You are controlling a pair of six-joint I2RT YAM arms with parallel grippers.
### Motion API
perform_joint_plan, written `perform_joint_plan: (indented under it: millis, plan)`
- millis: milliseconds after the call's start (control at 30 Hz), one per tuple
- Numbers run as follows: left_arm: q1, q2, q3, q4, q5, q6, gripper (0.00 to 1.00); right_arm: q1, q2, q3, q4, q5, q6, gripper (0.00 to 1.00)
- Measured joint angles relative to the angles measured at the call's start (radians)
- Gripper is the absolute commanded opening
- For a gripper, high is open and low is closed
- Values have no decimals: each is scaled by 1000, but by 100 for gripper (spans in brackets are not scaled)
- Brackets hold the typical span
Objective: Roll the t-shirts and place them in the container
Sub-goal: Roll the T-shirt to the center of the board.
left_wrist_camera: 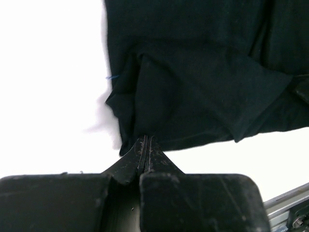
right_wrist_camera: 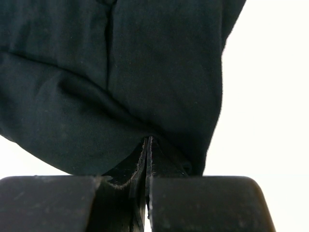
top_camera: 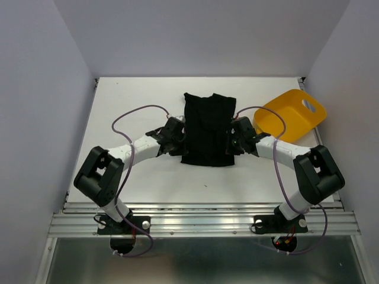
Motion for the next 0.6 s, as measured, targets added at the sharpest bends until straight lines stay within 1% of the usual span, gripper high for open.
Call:
perform_joint_plan:
  millis: [100, 133, 167, 267, 300, 467, 600]
  plan:
    - [0, -66, -29, -17, -23, -1, 0, 0, -28, -10, -4, 5, -3, 3]
    - [0, -88, -39, -21, -27, -1, 4, 0, -37, -12, -3, 6, -4, 3]
    - [0, -110, -44, -27, -31, -2, 17, 0, -43, -13, -3, 6, -3, 4]
    - [0, -158, -61, -23, -41, -5, 36, 0, -56, -13, -2, -1, -4, 5]
    - [0, -164, -67, -19, -42, -8, 39, 0, -56, -13, -3, -3, -4, 5]
    - [0, -165, -105, 9, -22, -13, 41, 0, -56, -13, -3, -14, -4, 7]
    - [1, -111, -108, 35, -3, -21, 42, 3, -57, -13, -6, -22, -4, 8]
